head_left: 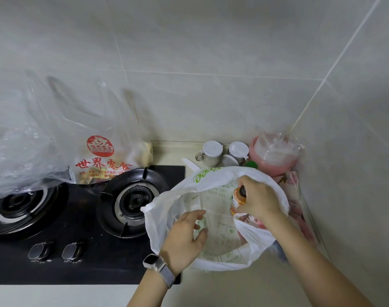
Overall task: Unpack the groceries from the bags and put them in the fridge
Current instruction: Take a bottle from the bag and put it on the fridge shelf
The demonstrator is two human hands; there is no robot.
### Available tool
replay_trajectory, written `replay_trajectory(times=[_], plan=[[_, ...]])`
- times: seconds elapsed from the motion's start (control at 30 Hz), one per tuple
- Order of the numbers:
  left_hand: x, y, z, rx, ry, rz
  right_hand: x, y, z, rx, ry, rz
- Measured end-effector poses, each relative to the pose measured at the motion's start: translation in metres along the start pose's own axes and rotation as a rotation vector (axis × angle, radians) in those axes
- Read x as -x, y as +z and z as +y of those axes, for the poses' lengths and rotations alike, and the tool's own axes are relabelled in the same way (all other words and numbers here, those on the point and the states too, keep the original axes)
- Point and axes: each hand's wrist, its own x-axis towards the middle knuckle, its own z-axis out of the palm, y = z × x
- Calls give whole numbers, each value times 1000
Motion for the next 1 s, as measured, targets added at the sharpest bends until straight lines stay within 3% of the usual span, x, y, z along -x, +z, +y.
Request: replay_trajectory(times=[0.17,0.33,0.43,0.6,0.73,1.0], plan=[[-1,2,3,2,2,-24,-2,-2,-8,-139,-176,5],[1,-3,4,8,-24,-46,3,2,-26,41,-323,-49],[3,-4,-1,29,-81,-41,10,1,-31,22,-324,-43],[8,-7,-1,-23,-53,-57,43,-8,-48,-355,-188,57],[10,-17,3,-99,50,25,75,-34,-73,-634,-166,193],[30,-52,48,309,62,38,94,-106,-104,-954,-181,212]])
